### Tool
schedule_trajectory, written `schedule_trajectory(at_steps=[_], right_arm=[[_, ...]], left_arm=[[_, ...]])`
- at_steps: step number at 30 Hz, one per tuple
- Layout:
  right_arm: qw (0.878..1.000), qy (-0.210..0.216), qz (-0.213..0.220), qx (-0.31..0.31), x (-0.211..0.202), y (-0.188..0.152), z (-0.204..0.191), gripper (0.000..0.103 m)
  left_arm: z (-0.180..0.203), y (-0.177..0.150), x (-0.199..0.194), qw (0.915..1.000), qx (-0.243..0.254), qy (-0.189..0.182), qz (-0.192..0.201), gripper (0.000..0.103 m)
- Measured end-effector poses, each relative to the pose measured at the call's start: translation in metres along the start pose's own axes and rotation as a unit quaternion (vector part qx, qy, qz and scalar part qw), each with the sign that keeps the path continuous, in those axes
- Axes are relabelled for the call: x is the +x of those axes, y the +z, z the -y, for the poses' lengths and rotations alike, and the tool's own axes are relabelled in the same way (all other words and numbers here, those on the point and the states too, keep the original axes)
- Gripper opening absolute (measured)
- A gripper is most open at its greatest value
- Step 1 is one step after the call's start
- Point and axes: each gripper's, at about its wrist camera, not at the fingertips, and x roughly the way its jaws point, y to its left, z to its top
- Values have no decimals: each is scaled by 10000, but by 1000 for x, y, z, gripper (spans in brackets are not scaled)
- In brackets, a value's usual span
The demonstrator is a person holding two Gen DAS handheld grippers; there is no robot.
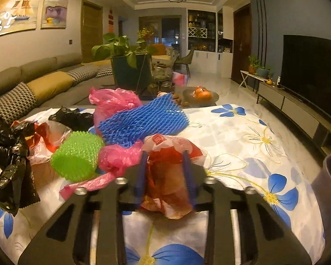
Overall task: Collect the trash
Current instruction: 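Grasp the red-and-orange snack bag with the right gripper, then carry the snack bag with the right gripper while the left carries the black bag to the bin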
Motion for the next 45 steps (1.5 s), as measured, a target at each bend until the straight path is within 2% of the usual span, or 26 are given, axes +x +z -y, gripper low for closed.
schedule_trajectory(at_steps=[5, 13, 22, 34, 45], right_arm=[[9998, 63, 181, -44, -21, -5, -1, 15], [9965, 56, 800, 221, -96, -9, 23, 14], [9931, -6, 1138, 270, -156, -18, 47, 14], [9877, -426, 1428, 484, -210, -34, 94, 14], [9773, -1036, 1672, 788, -247, -47, 157, 14]], left_arm=[[5, -1, -6, 10000, 70, -28, -4, 0], [18, 1, -21, 9997, 125, -173, 109, 0], [53, -1, -41, 9982, 311, -471, 199, 0], [120, -10, -50, 9926, 724, -971, 105, 0], [207, -23, -45, 9779, 1093, -1783, -10, 0]])
